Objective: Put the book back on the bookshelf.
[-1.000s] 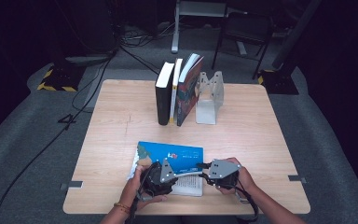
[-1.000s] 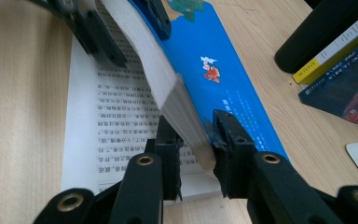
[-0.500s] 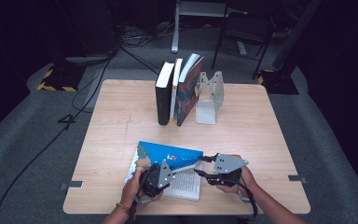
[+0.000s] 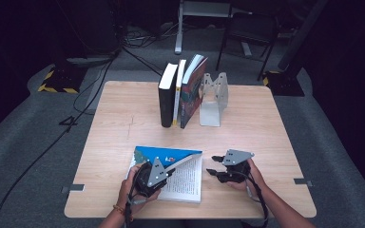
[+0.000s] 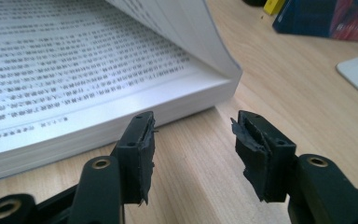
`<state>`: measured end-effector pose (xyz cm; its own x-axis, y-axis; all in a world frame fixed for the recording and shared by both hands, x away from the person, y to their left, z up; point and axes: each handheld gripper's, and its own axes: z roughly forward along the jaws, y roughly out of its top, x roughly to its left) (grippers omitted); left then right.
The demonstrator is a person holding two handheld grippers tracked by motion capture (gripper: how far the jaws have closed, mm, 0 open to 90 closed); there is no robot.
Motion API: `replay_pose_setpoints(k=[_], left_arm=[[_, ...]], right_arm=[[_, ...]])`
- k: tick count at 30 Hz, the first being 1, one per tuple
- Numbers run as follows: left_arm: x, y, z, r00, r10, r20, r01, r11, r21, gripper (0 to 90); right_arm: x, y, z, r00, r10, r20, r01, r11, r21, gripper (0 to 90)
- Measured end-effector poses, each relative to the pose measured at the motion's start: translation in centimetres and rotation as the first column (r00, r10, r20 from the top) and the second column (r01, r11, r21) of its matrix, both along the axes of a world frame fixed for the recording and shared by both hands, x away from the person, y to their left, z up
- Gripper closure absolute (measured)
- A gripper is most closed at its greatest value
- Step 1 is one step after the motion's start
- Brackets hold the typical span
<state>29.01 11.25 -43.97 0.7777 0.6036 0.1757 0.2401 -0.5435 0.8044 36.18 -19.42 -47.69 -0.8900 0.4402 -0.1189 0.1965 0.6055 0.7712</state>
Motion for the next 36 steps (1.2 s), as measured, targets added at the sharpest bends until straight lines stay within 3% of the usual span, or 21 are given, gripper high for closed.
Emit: replay_pose_setpoints(k=[7, 15, 20, 22, 23, 26, 27, 30, 34, 35, 36], left_arm=[[0.1, 0.7, 0.8, 1.0, 0.005, 0.003, -0.005, 0.999, -0.044, 81.6], [0.1, 1.4, 1.5, 0.9998, -0.001, 0.021, 0.002, 0.9981, -0.061, 81.7], [0.1, 1.6, 1.6, 0.9996, -0.001, 0.028, 0.004, 0.9961, -0.088, 81.7], [0.2, 1.6, 1.5, 0.9999, -0.004, 0.014, 0.005, 0.9956, -0.094, 81.4], [0.2, 1.4, 1.4, 0.9999, -0.004, 0.012, 0.005, 0.9956, -0.094, 81.3], [0.5, 1.3, 1.4, 0.9992, -0.012, -0.039, 0.008, 0.9951, -0.098, 80.6], [0.6, 1.1, 1.4, 0.9964, -0.015, -0.084, 0.008, 0.9958, -0.091, 79.7], [-0.2, 0.6, 1.5, 0.9963, 0.003, -0.086, -0.006, 0.9991, -0.043, 78.8], [-0.4, 0.9, 1.8, 0.9947, 0.009, -0.102, -0.013, 0.9992, -0.037, 78.2], [-0.5, 0.6, 2.2, 0.9885, 0.014, -0.151, -0.01, 0.9997, 0.024, 77.9], [-0.5, 0.6, 2.2, 0.9885, 0.014, -0.151, -0.01, 0.9997, 0.024, 77.7]], right_arm=[[0.6, 1.1, -1.6, 0.9995, 0.003, -0.03, -0.005, 0.998, -0.055, 49.1], [1.2, 1.1, -2.3, 0.9986, -0.01, -0.051, 0.008, 1.0, -0.027, 46.6], [1.5, 1.5, -2.7, 0.9947, 0.012, -0.103, -0.011, 1.0, 0.017, 43.4], [1.6, 1.7, -2.7, 0.9941, 0.016, -0.107, -0.014, 1.0, 0.018, 41.5], [1.7, 2.0, -2.7, 0.9957, 0.029, -0.088, -0.027, 0.999, 0.016, 42.7], [1.5, 1.8, -2.6, 0.9955, 0.036, -0.088, -0.032, 0.998, 0.045, 43.9], [1.4, 1.7, -2.6, 0.995, 0.044, -0.09, -0.038, 0.997, 0.065, 45.9], [0.8, 2.0, -2.4, 0.9938, 0.073, -0.085, -0.066, 0.995, 0.075, 49.5], [0.5, 2.2, -2.2, 0.9927, 0.075, -0.095, -0.065, 0.991, 0.114, 49.8], [0.3, 2.3, -1.9, 0.9926, 0.074, -0.096, -0.062, 0.99, 0.127, 49.8], [0.3, 2.3, -1.9, 0.9926, 0.074, -0.096, -0.062, 0.99, 0.127, 49.8]])
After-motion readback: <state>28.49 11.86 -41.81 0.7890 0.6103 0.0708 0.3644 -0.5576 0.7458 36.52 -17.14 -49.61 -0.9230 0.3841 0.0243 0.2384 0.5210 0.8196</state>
